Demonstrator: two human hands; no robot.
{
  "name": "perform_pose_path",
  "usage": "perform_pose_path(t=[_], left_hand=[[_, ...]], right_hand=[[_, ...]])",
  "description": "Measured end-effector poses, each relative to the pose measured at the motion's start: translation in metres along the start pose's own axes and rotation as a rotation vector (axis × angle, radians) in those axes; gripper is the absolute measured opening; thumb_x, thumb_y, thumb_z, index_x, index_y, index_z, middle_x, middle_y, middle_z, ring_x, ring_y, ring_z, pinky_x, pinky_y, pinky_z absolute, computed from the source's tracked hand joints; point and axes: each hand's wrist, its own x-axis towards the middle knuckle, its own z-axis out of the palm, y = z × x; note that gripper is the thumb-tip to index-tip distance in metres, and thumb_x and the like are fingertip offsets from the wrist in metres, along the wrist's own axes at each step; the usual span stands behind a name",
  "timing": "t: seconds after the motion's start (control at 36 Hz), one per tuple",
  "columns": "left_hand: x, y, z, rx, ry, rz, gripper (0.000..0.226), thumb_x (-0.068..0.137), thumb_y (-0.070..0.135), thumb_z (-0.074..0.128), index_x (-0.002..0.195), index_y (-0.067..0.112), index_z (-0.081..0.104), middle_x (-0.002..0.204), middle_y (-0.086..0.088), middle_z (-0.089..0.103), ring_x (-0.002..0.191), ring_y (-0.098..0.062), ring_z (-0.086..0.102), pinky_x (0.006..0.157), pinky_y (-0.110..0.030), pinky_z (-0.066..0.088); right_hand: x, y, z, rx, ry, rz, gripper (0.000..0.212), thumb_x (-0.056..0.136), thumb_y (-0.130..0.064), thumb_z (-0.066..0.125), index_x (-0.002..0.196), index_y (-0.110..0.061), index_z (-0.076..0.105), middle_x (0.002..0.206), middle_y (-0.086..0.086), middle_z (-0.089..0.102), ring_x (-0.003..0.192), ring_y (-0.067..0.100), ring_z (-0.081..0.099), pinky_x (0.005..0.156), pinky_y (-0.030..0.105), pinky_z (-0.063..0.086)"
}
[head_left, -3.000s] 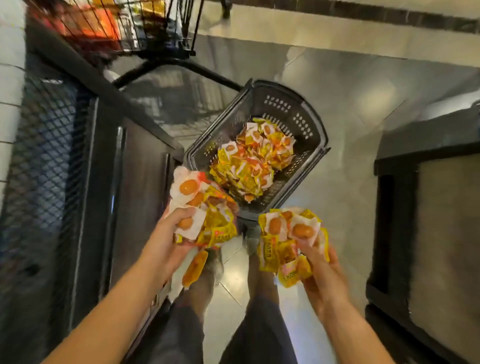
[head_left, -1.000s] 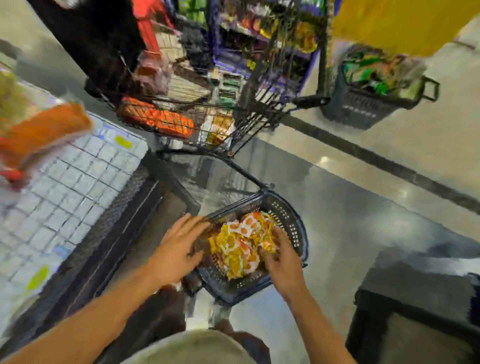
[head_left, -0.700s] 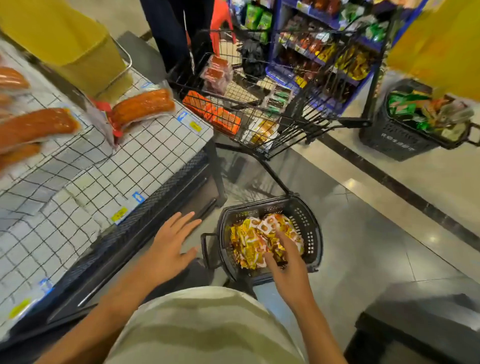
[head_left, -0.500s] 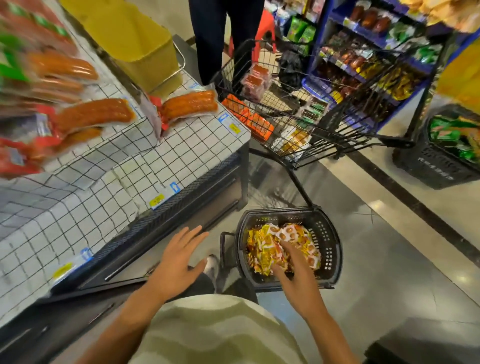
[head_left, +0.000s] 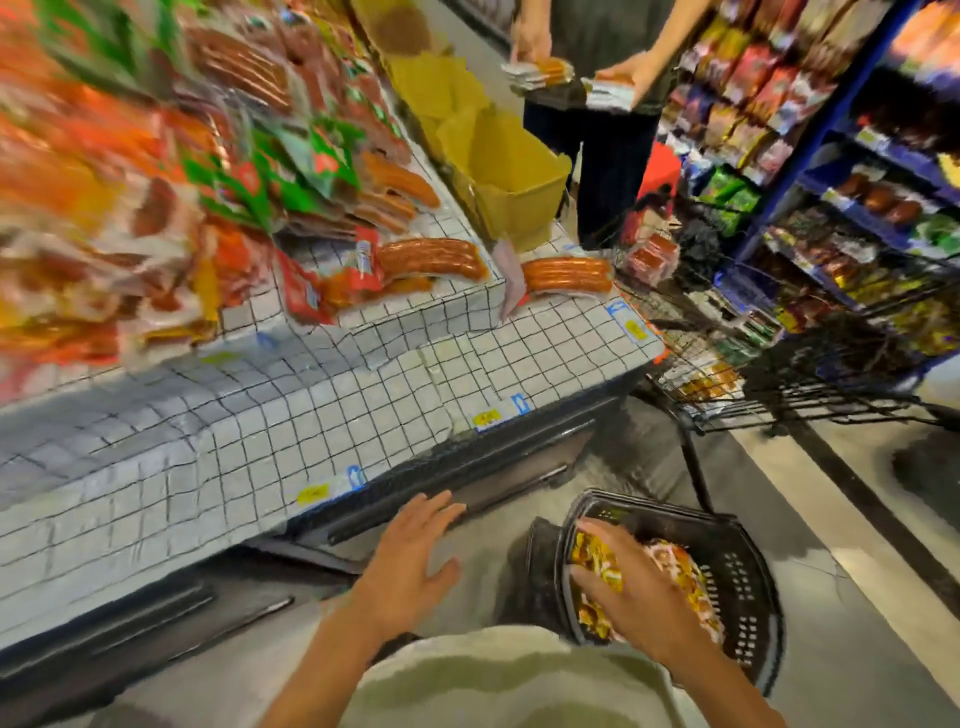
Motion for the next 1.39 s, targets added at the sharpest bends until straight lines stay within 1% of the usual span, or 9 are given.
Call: perform_pose_path(t=[0.11,0.25,0.42,0.5,0.64,0.78,0.89,1.03,1.39], left_hand=[[-0.052,-0.058,-0.014,-0.081,0.092,-0.061,0.061,0.097,0.031,0.061,0.152,0.028,0.034,0.163,0.01,0.015,0.154,-0.017,0.007,0.121,-0.025,0.003],[-0.124,-0.131,-0.03,-0.128,0.222,-0.218,0.059,0.094,0.032,0.063,0.149,0.026,0.044,0.16,0.003,0.031,0.15,-0.023,0.025,0.124,-0.041,0.02],[-0.202,-0.209,-0.048,-0.164,0.323,-0.376,0.06,0.097,0.033,0.061,0.152,0.028,0.037,0.162,0.005,0.026,0.153,-0.021,0.018,0.125,-0.04,0.018],[-0.243,-0.235,-0.056,-0.153,0.399,-0.441,0.058,0.097,0.033,0.059,0.151,0.027,0.039,0.162,0.005,0.028,0.152,-0.02,0.019,0.124,-0.032,0.016],[-0.313,-0.263,-0.064,-0.249,0.598,-0.614,0.054,0.095,0.027,0.065,0.146,0.022,0.048,0.155,0.001,0.04,0.146,-0.021,0.034,0.12,-0.036,0.029],[-0.371,-0.285,-0.059,-0.317,0.763,-0.809,0.056,0.09,0.023,0.068,0.144,0.022,0.052,0.151,-0.001,0.046,0.141,-0.02,0.041,0.119,-0.032,0.028],[-0.405,-0.29,-0.052,-0.374,0.858,-0.957,0.056,0.088,0.016,0.074,0.141,0.017,0.055,0.15,-0.002,0.047,0.14,-0.022,0.043,0.119,-0.033,0.029],[-0.439,-0.289,-0.052,-0.468,0.915,-1.143,0.055,0.091,0.024,0.072,0.143,0.025,0.053,0.147,0.009,0.044,0.138,-0.012,0.04,0.114,-0.025,0.028],[-0.46,-0.352,-0.117,-0.504,0.961,-1.372,0.054,0.095,0.027,0.066,0.146,0.024,0.047,0.148,0.008,0.046,0.134,-0.01,0.042,0.111,-0.02,0.027]], right_hand=[[0.011,-0.055,0.043,-0.032,-0.04,-0.054,0.052,0.096,-0.052,0.059,0.144,-0.035,0.05,0.145,-0.023,0.044,0.137,-0.001,0.038,0.108,0.003,0.02],[0.022,-0.127,0.107,-0.041,-0.064,-0.153,0.05,0.092,-0.031,0.074,0.138,-0.024,0.058,0.137,-0.017,0.052,0.133,0.011,0.051,0.112,0.019,0.033],[0.036,-0.201,0.177,-0.107,-0.222,-0.246,0.051,0.092,-0.033,0.072,0.134,-0.045,0.047,0.139,-0.033,0.043,0.108,0.029,0.067,0.098,0.015,0.04],[0.046,-0.238,0.211,-0.117,-0.341,-0.318,0.048,0.095,-0.033,0.068,0.133,-0.049,0.043,0.142,-0.032,0.04,0.133,0.004,0.049,0.108,0.003,0.023],[0.06,-0.298,0.26,-0.187,-0.484,-0.457,0.043,0.092,-0.052,0.059,0.128,-0.064,0.037,0.142,-0.04,0.034,0.125,-0.031,0.03,0.104,-0.003,0.022],[0.069,-0.36,0.298,-0.223,-0.584,-0.555,0.042,0.096,-0.04,0.065,0.135,-0.043,0.051,0.141,-0.027,0.047,0.13,-0.008,0.044,0.107,0.014,0.037],[0.08,-0.402,0.325,-0.287,-0.699,-0.654,0.043,0.098,-0.041,0.062,0.139,-0.038,0.051,0.141,-0.029,0.044,0.127,-0.019,0.037,0.101,-0.001,0.027],[0.102,-0.444,0.367,-0.343,-0.802,-0.701,0.045,0.098,-0.038,0.063,0.141,-0.035,0.052,0.146,-0.02,0.048,0.135,0.001,0.044,0.116,0.032,0.039],[0.155,-0.528,0.497,-0.267,-1.026,-0.77,0.043,0.094,-0.043,0.068,0.126,-0.06,0.047,0.145,-0.023,0.048,0.135,0.004,0.047,0.114,0.035,0.043]])
